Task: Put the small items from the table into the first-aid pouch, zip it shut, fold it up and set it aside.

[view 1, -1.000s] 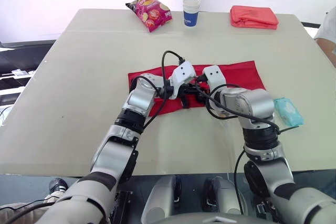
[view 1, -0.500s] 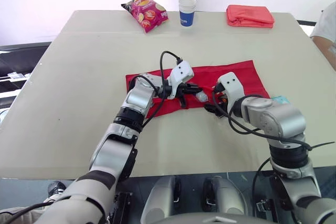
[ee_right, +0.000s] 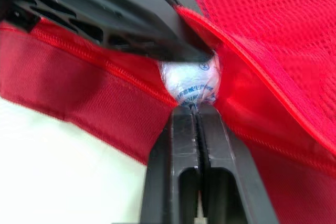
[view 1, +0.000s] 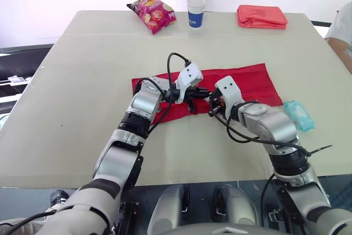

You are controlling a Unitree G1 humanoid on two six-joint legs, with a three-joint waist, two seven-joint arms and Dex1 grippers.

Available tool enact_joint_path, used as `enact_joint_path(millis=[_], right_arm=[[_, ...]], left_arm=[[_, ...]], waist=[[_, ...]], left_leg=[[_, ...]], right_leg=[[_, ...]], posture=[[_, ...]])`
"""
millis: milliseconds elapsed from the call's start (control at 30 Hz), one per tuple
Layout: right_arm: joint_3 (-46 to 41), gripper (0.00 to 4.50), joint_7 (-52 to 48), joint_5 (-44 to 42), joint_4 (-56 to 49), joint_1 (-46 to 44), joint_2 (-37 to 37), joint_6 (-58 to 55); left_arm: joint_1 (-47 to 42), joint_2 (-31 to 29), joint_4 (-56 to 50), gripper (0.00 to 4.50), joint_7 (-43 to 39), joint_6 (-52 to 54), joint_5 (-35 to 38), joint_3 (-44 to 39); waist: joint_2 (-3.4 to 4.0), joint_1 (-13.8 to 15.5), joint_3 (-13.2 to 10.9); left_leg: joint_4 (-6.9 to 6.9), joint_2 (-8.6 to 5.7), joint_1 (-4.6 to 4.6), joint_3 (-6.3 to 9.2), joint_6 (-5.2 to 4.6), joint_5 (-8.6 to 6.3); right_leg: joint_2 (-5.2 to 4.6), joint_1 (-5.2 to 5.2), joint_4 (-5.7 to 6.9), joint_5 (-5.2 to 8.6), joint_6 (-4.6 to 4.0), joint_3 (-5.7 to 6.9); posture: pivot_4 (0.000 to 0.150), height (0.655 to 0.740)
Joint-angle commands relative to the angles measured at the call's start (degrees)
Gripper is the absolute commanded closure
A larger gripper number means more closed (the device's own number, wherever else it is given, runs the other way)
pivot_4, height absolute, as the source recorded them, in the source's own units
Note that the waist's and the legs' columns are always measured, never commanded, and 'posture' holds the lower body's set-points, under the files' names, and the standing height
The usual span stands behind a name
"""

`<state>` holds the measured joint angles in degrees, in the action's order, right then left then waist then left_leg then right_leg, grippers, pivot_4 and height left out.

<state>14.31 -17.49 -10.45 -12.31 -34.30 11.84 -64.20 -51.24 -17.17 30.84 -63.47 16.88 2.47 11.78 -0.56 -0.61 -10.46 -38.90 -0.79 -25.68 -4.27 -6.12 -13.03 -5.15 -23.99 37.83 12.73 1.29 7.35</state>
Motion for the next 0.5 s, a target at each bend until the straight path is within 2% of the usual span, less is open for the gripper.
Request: enact_joint_path(millis=[33, 467, 500], right_arm=[[1.6, 4.42, -0.2, 1.2, 2.1, -2.1, -1.6, 5.9], [1.5, 4.42, -1.9, 3.3, 13.6, -2.1, -6.7, 23.3], [1.1, 4.20, -2.7, 2.7, 13.5, -1.6, -6.8, 24.0]], left_arm=[[0.4, 0.1, -3.6, 4.50, -0.5, 0.4, 1.5, 0.0], [1.5, 0.0, -5.1, 4.50, 0.2, 2.4, 2.1, -0.4], [1.6, -0.1, -5.1, 4.50, 0.3, 2.3, 2.1, -0.4]], waist=[[0.00, 0.0, 0.0], [0.01, -0.1, 0.0], [0.01, -0.1, 0.0]], left_leg=[[0.00, 0.00, 0.00, 0.00, 0.00, 0.00], [0.02, 0.00, 0.03, -0.01, 0.03, 0.02], [0.03, 0.00, 0.03, -0.01, 0.04, 0.02]], right_leg=[[0.01, 0.00, 0.00, 0.00, 0.00, 0.00], [0.05, 0.01, 0.00, 0.00, 0.00, -0.01], [0.05, 0.00, 0.00, 0.00, 0.00, -0.02]], posture=[[0.150, 0.7400], [0.150, 0.7400], [0.150, 0.7400]])
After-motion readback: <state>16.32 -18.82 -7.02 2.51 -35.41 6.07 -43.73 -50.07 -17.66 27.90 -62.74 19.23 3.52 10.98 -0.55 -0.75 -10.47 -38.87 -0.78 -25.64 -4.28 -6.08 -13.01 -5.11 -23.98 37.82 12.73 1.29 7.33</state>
